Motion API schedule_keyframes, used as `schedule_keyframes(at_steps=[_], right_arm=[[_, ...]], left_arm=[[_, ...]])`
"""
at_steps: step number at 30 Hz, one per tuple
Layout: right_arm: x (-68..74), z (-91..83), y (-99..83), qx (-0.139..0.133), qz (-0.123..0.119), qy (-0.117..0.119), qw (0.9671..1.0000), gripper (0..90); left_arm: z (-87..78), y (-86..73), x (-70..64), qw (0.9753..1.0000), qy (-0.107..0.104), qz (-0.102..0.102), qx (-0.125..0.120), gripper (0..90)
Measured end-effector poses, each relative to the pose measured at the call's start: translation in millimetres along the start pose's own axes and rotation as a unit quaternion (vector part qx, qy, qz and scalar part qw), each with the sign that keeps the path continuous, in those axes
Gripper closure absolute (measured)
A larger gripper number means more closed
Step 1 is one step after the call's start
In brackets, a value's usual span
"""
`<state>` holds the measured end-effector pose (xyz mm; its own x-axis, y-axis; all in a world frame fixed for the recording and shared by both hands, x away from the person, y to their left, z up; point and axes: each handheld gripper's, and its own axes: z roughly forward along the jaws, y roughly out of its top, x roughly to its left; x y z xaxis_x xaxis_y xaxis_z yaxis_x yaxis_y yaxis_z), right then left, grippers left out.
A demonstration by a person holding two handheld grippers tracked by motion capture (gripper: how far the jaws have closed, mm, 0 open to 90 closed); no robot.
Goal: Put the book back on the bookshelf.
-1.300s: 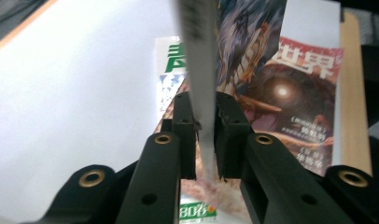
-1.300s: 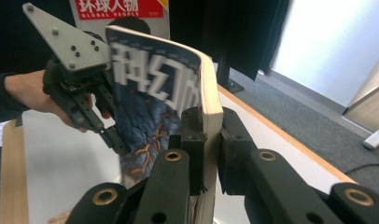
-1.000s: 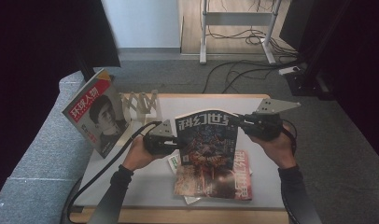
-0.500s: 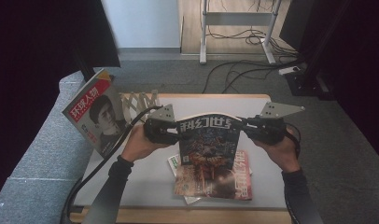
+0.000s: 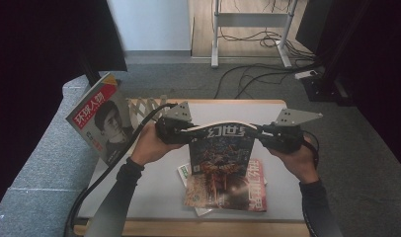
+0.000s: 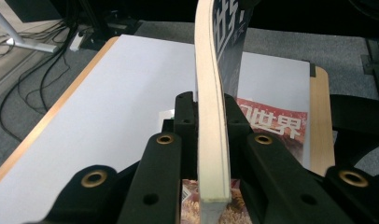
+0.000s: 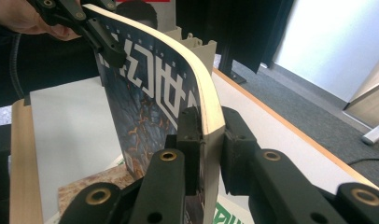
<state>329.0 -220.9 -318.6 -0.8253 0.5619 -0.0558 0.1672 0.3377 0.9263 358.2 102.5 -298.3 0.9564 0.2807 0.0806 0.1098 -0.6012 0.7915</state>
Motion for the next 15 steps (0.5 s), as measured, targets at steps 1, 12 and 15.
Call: schedule_keyframes(at_steps=[1, 12, 15], right_arm=[[-0.2, 0.0, -0.2, 0.000, 0.001, 0.000, 1.0000, 76.3], [-9.0, -10.7, -26.5, 0.020, 0.024, -0.047, 0.9984, 62.9], [-11.3, -16.0, -45.5, 0.030, 0.036, -0.055, 0.9974, 59.0]], left_arm=[[0.0, -0.5, 1.0, 1.0000, -0.003, -0.004, -0.002, 81.5], [1.4, -7.7, 2.6, 0.9994, -0.018, -0.014, -0.027, 81.2], [10.2, -11.5, 2.0, 0.9999, -0.001, 0.001, 0.010, 76.9]])
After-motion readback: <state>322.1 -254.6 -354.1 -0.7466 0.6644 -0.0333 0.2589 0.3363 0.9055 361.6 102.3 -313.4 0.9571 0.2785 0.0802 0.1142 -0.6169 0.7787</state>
